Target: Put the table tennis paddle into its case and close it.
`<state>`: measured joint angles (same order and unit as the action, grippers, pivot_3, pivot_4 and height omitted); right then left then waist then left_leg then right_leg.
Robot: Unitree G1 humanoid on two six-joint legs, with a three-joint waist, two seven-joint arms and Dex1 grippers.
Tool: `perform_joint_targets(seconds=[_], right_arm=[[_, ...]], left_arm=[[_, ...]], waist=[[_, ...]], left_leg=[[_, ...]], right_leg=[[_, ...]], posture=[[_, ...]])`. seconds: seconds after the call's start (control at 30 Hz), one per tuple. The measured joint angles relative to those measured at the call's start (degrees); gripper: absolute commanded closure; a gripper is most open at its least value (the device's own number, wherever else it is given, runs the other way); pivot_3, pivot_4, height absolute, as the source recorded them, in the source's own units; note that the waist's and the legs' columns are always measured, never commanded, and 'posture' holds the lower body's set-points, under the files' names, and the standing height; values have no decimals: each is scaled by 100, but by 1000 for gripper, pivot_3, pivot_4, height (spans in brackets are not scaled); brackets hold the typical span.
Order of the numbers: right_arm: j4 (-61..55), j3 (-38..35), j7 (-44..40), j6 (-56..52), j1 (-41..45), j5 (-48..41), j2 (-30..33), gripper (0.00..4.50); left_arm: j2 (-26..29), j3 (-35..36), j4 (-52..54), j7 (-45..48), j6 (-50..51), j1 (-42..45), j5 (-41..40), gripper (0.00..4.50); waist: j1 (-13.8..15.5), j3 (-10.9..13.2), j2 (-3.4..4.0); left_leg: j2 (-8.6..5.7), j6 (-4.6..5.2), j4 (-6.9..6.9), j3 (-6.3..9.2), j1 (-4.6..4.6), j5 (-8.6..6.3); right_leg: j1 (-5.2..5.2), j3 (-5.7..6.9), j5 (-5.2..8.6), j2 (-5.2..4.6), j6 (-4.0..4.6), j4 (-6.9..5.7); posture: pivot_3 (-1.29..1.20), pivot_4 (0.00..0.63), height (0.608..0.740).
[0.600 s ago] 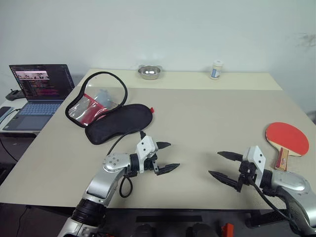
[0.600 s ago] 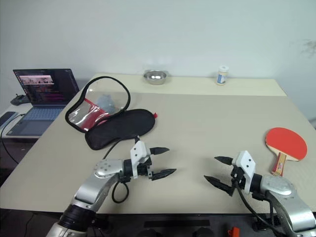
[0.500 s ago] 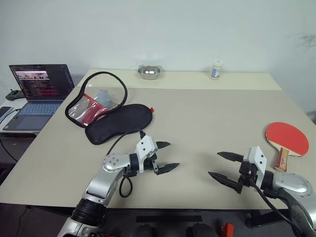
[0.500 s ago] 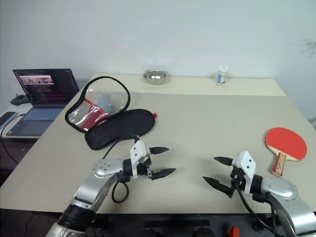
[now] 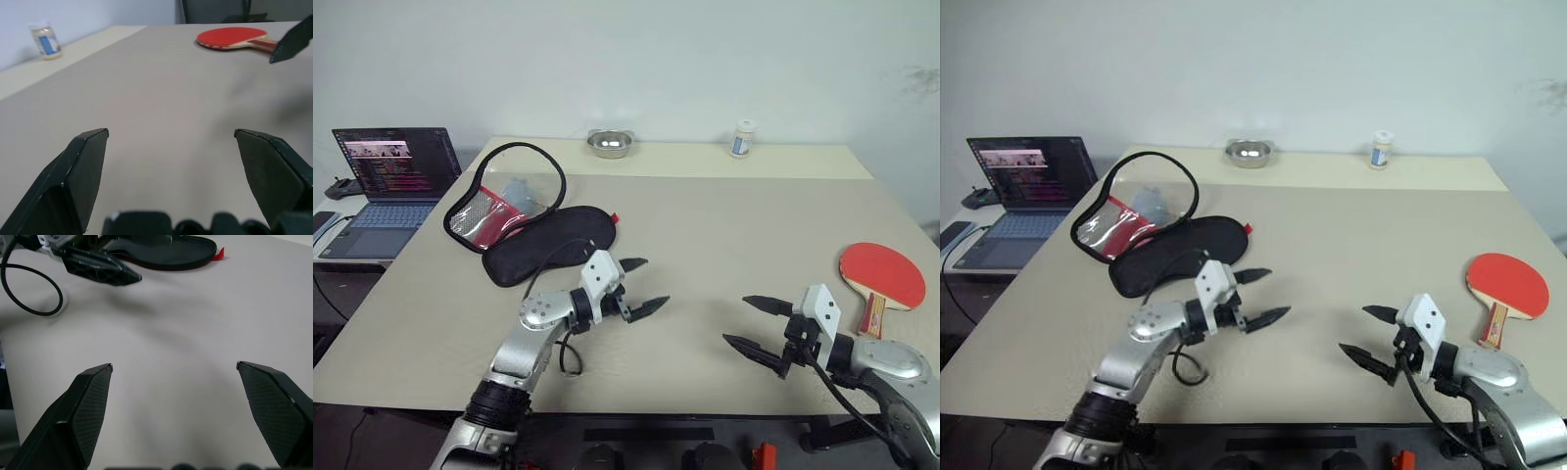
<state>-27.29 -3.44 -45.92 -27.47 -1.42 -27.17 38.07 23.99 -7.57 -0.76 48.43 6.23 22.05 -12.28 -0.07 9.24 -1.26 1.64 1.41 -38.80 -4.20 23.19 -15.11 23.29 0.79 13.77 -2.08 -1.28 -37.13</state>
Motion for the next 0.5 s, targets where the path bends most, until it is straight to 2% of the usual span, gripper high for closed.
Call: perform_joint_targets(seconds=[0.3, 0.5], right_arm=[[-633, 122, 349, -1000, 607, -327, 182, 24], [-1029, -87, 386, -1054, 946, -330, 472, 24]], left_arm=[[579, 465, -758, 145, -118, 381, -31, 0], [1015, 575, -1477, 449, -423, 655, 65, 0]], waist=[[25, 2, -3], [19, 3, -4]], left_leg=[[-3, 0, 0, 2, 6, 0], [-2, -1, 2, 1, 6, -1]], right_leg=[[2, 6, 1, -4, 1, 3], [4, 6, 1, -5, 1, 4]], posture=[[0, 150, 740], [0, 150, 740]])
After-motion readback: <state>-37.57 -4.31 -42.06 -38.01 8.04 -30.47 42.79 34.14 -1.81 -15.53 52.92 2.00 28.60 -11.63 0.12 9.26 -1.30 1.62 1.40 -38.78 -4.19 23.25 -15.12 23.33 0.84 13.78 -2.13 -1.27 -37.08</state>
